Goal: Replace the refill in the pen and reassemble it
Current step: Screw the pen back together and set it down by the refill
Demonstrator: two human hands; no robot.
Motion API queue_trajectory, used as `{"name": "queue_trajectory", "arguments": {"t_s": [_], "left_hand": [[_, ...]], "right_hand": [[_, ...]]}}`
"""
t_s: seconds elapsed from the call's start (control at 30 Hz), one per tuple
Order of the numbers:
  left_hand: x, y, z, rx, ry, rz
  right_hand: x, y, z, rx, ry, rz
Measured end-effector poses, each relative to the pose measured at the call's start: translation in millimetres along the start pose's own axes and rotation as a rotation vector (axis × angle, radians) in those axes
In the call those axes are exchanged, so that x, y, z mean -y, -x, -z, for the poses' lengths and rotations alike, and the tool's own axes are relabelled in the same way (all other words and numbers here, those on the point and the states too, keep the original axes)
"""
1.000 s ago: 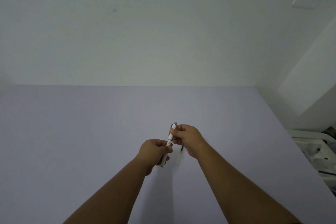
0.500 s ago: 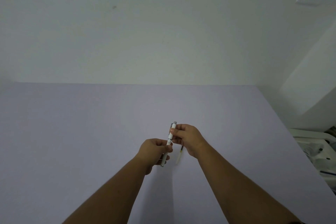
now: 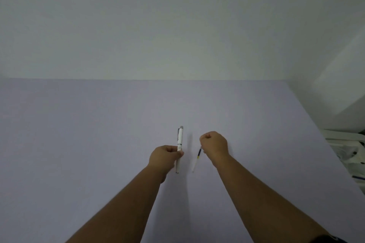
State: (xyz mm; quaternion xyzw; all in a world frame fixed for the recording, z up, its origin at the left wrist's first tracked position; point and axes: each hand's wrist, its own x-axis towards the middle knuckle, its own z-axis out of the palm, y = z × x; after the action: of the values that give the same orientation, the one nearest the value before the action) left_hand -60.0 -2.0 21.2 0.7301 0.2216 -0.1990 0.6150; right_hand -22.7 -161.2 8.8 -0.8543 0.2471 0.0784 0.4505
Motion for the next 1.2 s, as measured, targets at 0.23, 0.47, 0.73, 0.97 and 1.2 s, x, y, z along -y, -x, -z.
{"name": "queue_trajectory", "arguments": {"t_s": [0.23,0.47,0.73,0.97,1.2], "left_hand": [[25.6,-24.4,-14.5,-0.13,-0.107,0.034],[41.6,-41.7,-26.0,-0.189,-0.183,0.049],[47.0,-50.3,-32.6,-0.208,-0.255,0.037],[49.0,-54.4,-32.0,-0.208,-0.302,0.034],[51.2,-53.6,-30.7,-0.204,-0.339,0.031]], "right_hand": [[-27.3,-1.4,-25.4,0.037,0.231,-0.029],[-34.8,-6.1,-39.7,0.028,0.281,-0.064],[-35.1,-2.6,-49.4,0.095,0.291,-0.008],[-33.7,-1.5,-53.3,0.116,0.285,0.035],[-37.6,-0.1,-51.3,0.138,0.242,0.061]]}}
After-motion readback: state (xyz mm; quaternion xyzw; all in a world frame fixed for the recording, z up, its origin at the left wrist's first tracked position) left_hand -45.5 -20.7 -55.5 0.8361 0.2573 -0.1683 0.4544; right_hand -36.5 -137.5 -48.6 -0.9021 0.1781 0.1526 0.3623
